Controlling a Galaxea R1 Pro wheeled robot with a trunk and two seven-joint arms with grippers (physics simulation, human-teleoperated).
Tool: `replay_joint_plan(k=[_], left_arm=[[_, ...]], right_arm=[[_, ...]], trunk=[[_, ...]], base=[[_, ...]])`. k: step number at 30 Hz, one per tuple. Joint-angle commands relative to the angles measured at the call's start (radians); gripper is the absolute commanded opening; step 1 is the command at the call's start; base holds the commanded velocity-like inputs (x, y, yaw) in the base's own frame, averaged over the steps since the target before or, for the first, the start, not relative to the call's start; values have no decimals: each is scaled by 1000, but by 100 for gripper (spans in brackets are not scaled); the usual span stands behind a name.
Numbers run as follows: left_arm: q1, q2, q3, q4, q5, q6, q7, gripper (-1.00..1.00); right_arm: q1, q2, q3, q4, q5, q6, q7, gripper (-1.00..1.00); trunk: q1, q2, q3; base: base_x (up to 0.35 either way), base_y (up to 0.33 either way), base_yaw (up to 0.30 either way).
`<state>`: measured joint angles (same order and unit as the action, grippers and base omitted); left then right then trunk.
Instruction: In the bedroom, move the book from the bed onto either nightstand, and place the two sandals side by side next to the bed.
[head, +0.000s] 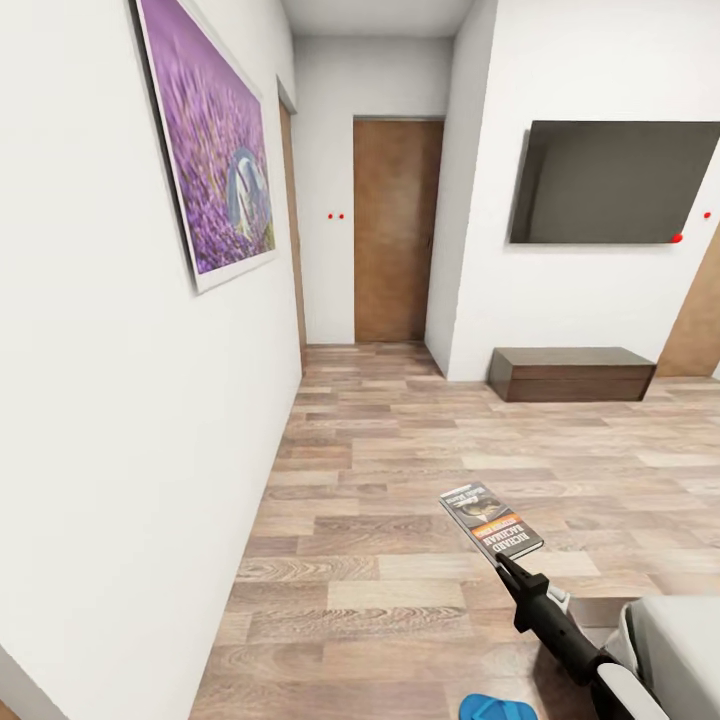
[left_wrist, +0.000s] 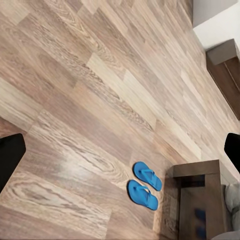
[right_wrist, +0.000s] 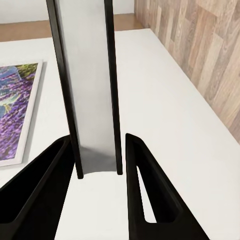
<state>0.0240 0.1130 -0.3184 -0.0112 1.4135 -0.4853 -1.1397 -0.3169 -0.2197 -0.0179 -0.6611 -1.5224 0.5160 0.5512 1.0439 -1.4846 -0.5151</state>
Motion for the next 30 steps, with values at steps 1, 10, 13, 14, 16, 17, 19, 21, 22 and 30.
replay_joint_plan(k=[1,10,13,14,16,17,19,21,22,30], left_arm=[[0,0,-8,-1,8,-4,-1,100],[1,0,-8,-1,7,-4,-3,100],[1,-1,-9,-1,7,-4,-3,100],[1,-1,-9,-1,7,-4,-3,100],[0,-1,-9,-1,7,-4,-4,100],[0,-1,-9,-1,7,-4,-5,100],[0,-1,-9,-1,7,-5,-5,100],[1,-2,-10,-1,7,-6,-4,100],[0,-2,-10,-1,7,-6,-3,100],[0,-2,-10,-1,6,-7,-2,100]], right_arm=[[-1,0,-2,0,-10,9,0,-100],[-1,-1,0,0,-11,10,0,-100],[-1,-1,2,0,-10,10,0,-100],[-1,-1,2,0,-10,10,0,-100],[-1,-1,2,0,-10,10,0,-100],[-1,-1,2,0,-10,10,0,-100],[-1,-1,2,0,-10,10,0,-100],[-1,-1,2,0,-10,10,0,-100],[-1,-1,2,0,-10,9,0,-100],[-1,0,3,0,-10,10,0,-100]], trunk=[[0,0,-1],[0,0,-1],[0,0,-1],[0,0,-1],[0,0,-1],[0,0,-1],[0,0,-1],[0,0,-1],[0,0,-1],[0,0,-1]], base=[[155,0,0],[100,0,0],[22,0,0],[14,0,0],[8,0,0],[6,0,0],[3,0,0],[1,0,0],[0,0,0],[0,0,0]])
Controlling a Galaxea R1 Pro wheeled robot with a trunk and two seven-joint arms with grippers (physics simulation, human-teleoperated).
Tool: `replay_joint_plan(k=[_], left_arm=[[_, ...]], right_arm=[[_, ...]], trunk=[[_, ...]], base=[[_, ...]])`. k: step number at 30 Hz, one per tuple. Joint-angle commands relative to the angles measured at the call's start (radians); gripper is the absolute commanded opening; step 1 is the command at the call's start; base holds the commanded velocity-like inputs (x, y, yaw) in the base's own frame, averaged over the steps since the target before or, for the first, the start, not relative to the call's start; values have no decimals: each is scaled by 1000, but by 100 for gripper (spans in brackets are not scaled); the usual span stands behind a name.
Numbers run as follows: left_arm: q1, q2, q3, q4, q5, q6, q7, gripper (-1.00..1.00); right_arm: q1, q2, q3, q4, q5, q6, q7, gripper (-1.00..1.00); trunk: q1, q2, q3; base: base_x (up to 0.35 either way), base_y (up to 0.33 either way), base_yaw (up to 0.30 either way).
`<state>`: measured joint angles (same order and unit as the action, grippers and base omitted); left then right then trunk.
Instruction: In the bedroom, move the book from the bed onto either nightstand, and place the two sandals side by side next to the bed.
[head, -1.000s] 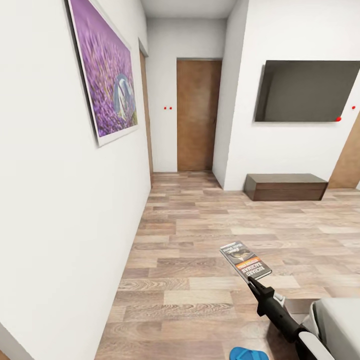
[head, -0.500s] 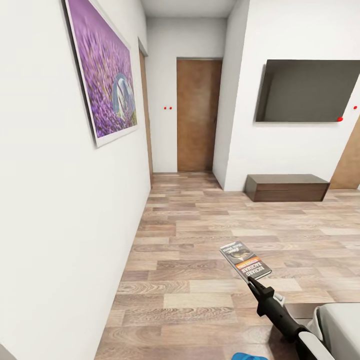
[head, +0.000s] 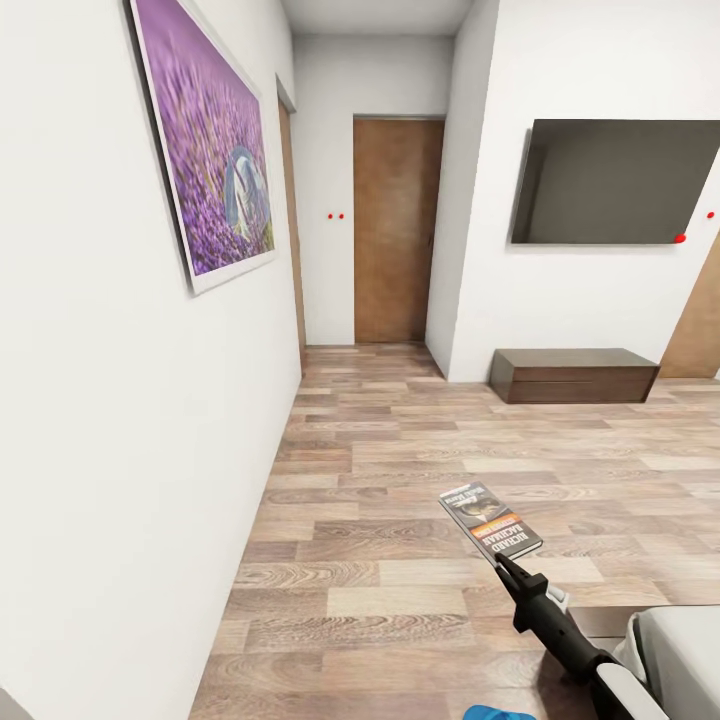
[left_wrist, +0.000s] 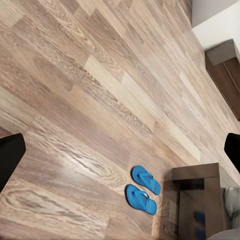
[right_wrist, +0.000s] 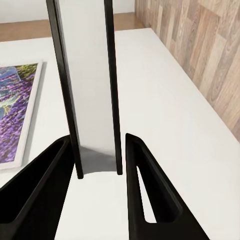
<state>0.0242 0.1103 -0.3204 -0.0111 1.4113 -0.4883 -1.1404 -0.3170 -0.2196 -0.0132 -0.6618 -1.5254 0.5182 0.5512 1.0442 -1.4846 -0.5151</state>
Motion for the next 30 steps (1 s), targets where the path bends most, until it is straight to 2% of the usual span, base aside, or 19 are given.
replay_joint_plan(k=[1,7,11,23,27,28,30], left_arm=[[0,0,-8,-1,8,-4,-1,100],[0,-1,-12,-5,8,-4,6,100],[-1,-4,-14,-14,6,-5,34,100],[-1,-19,-19,-111,-5,-23,198,100],[-1,-24,-24,-149,-33,-25,247,100],[-1,-33,-27,-165,-58,-25,272,100],[-1,-44,-28,-177,-85,-27,298,100]], right_arm=[[0,0,-1,0,-7,8,0,-100],[0,6,-1,-20,-7,8,0,-100],[0,9,-1,-29,-7,8,0,-100],[0,11,-1,-35,-7,8,0,-100],[0,11,-1,-36,-7,8,0,-100],[0,11,-1,-36,-7,8,0,-100],[0,11,-1,-36,-7,7,0,-100]], trunk=[[0,0,-1],[0,0,-1],[0,0,-1],[0,0,-1],[0,0,-1],[0,0,-1],[0,0,-1]], base=[[0,0,0],[0,0,0],[0,0,0],[0,0,0],[0,0,0],[0,0,0],[0,0,0]])
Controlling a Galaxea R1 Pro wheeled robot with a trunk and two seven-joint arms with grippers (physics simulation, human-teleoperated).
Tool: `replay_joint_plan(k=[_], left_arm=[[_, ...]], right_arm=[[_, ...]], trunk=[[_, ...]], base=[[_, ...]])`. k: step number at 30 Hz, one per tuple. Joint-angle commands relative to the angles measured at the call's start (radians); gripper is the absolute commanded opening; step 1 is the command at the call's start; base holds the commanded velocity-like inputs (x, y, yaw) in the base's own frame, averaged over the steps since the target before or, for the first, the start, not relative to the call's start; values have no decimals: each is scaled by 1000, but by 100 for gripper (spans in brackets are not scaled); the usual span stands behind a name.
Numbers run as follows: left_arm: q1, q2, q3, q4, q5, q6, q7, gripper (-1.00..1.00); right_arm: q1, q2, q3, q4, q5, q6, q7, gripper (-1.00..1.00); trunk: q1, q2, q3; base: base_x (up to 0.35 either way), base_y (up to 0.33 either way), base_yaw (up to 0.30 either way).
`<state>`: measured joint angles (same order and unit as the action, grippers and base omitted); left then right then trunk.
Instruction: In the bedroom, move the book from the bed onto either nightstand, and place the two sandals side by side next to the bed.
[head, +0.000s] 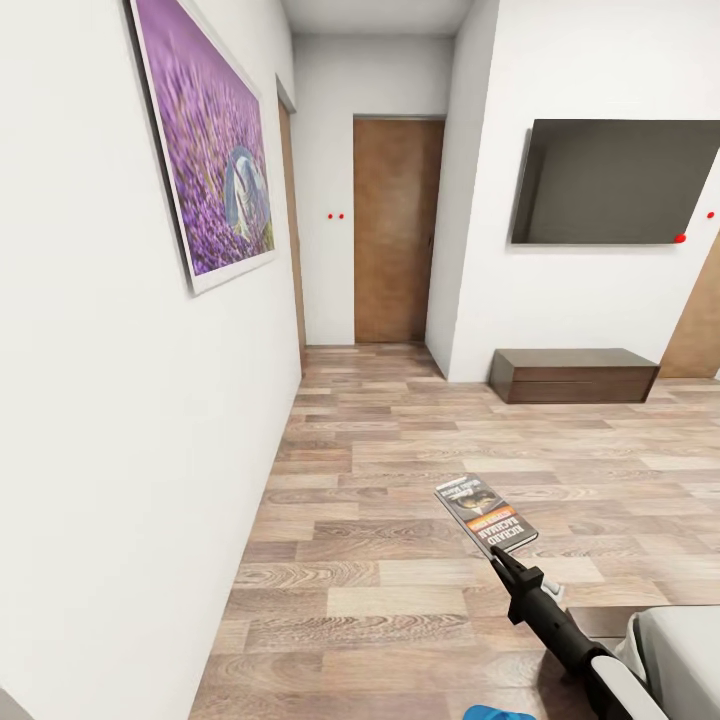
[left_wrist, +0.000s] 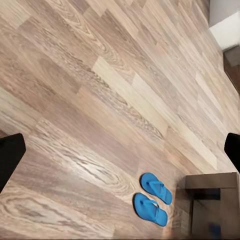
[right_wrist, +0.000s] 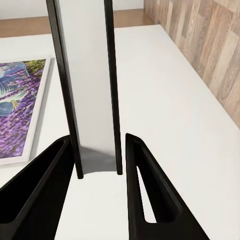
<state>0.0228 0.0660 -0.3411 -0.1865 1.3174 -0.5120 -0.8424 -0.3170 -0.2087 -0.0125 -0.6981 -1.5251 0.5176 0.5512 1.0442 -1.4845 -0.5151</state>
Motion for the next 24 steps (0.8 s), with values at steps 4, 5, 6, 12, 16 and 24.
replay_joint_plan(k=[4,5,6,12,16,24], left_arm=[[0,-17,-8,-16,-28,-4,51,100],[0,-21,-9,-19,-34,-4,63,100],[0,-25,-9,-23,-41,-5,82,100],[0,-33,-9,-30,-53,-5,116,100],[0,-35,-9,-31,-55,-5,126,100],[0,-51,-12,-33,-58,-5,169,100]], right_arm=[[0,0,-1,0,-7,8,0,-100],[0,0,-1,0,-7,8,0,-100],[0,0,-1,0,-7,8,0,-100],[0,0,-2,0,-7,7,0,-100],[0,0,-1,0,-7,7,0,-100],[0,0,-1,0,-7,7,0,-100]], trunk=[[0,0,-1],[0,0,-1],[0,0,-1],[0,0,-1],[0,0,-1],[0,0,-1]], base=[[0,0,0],[0,0,0],[0,0,0],[0,0,0],[0,0,0],[0,0,0]])
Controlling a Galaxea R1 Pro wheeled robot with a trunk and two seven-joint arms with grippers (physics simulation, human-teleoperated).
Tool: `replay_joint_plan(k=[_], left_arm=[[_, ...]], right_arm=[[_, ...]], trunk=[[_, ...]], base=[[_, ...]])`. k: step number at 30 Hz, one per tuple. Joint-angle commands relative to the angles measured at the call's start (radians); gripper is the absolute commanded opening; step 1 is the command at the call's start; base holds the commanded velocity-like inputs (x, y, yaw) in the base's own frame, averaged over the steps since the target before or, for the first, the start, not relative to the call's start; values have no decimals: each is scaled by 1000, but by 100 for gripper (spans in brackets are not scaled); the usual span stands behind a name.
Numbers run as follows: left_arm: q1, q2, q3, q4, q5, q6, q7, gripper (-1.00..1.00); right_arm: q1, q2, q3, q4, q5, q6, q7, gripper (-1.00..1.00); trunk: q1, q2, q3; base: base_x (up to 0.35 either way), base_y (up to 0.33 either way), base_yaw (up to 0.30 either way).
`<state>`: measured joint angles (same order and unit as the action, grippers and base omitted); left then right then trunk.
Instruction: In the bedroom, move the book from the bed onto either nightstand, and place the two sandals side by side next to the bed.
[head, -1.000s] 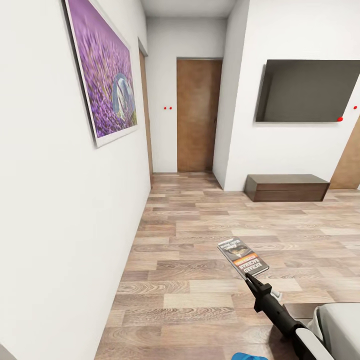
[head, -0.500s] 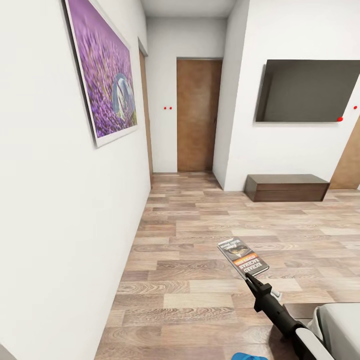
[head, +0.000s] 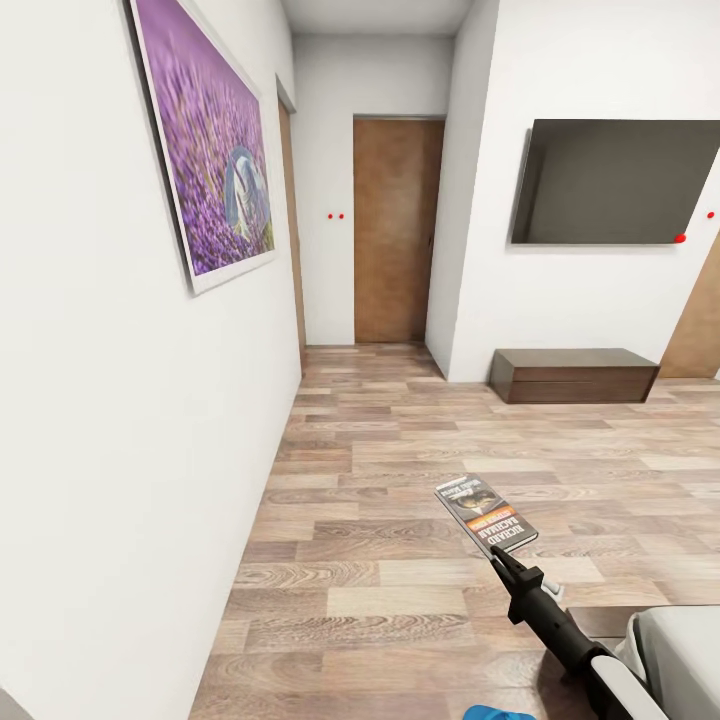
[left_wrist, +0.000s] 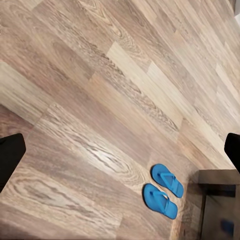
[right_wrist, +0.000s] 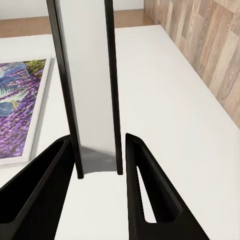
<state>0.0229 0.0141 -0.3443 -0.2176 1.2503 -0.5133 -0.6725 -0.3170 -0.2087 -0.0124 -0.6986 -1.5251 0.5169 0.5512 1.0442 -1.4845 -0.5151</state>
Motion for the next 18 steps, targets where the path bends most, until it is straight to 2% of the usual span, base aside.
replay_joint_plan(k=[1,18], left_arm=[[0,0,-9,-2,10,-4,1,100],[0,7,-10,-2,11,-2,5,100]], right_arm=[[0,0,-1,0,-7,8,-1,-100],[0,2,-1,-1,-7,8,0,-100]], trunk=[[0,0,-1],[0,0,-1]], base=[[0,0,0],[21,0,0]])
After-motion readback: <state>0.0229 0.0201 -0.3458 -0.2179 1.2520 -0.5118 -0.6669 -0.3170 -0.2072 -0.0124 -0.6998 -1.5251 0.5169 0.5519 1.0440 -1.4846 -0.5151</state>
